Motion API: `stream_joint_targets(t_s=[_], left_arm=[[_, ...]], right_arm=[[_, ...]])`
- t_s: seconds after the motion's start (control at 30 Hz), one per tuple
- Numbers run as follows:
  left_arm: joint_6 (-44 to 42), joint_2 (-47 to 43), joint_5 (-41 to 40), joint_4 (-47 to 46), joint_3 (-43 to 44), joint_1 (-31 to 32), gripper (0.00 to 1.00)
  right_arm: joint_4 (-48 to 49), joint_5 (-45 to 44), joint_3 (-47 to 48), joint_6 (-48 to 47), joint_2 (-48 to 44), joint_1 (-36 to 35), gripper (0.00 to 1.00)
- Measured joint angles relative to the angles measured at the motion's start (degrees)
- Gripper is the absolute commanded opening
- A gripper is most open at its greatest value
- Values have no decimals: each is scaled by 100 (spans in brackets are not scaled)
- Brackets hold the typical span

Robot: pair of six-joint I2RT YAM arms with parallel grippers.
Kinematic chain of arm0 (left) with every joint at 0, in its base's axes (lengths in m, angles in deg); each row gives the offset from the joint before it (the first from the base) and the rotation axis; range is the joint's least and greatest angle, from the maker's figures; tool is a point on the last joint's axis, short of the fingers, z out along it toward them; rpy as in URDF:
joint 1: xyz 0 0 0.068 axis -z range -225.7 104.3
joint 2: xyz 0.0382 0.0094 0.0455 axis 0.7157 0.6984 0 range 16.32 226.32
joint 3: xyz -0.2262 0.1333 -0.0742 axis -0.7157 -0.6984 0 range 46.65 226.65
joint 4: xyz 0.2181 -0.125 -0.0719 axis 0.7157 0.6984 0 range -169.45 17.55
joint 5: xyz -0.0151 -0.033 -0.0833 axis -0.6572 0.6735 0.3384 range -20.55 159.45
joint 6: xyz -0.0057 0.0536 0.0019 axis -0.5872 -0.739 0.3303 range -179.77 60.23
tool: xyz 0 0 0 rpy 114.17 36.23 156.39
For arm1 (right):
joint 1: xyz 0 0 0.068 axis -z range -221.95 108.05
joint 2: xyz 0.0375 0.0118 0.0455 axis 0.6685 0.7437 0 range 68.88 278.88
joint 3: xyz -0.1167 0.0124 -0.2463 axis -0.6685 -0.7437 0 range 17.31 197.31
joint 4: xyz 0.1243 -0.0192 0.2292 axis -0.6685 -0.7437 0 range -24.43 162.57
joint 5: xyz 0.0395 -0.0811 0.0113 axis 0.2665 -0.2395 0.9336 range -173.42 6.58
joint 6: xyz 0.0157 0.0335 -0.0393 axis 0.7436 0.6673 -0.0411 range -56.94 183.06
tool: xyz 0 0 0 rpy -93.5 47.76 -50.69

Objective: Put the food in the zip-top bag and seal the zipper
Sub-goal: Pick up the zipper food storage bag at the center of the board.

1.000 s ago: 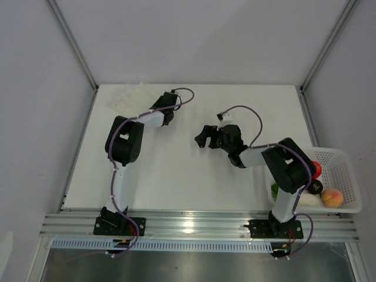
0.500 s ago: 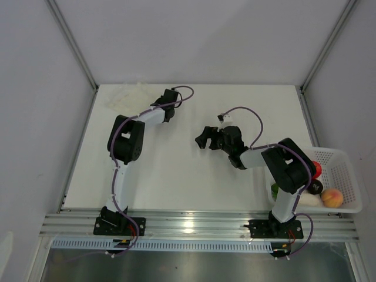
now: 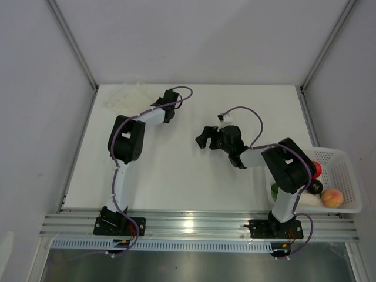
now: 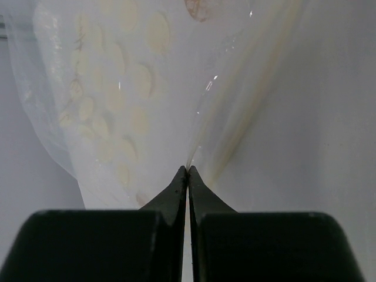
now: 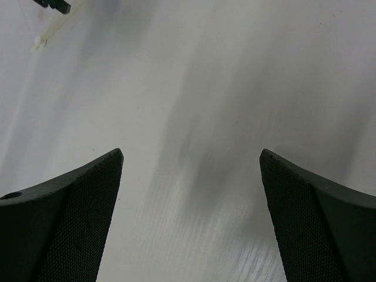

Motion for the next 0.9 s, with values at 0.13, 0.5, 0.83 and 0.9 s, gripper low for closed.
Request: stream_joint_targets(t_s=[0.13, 0.5, 0.83, 0.9], left_arm=[[595, -81, 98, 557, 2, 11, 1], [2323, -1910, 1152, 1886, -433, 313, 1], [3314, -3178, 2291, 2439, -1432, 1222, 0], [3473, -3340, 2470, 2496, -1528, 1484, 0]], right_arm=[[-160, 17, 55, 116, -37, 26, 99], [-1036, 496, 96, 295, -737, 83, 99], [-1845, 1062, -772, 999, -2385, 407, 99], [-2341, 885, -922, 1008, -2813, 358, 99]])
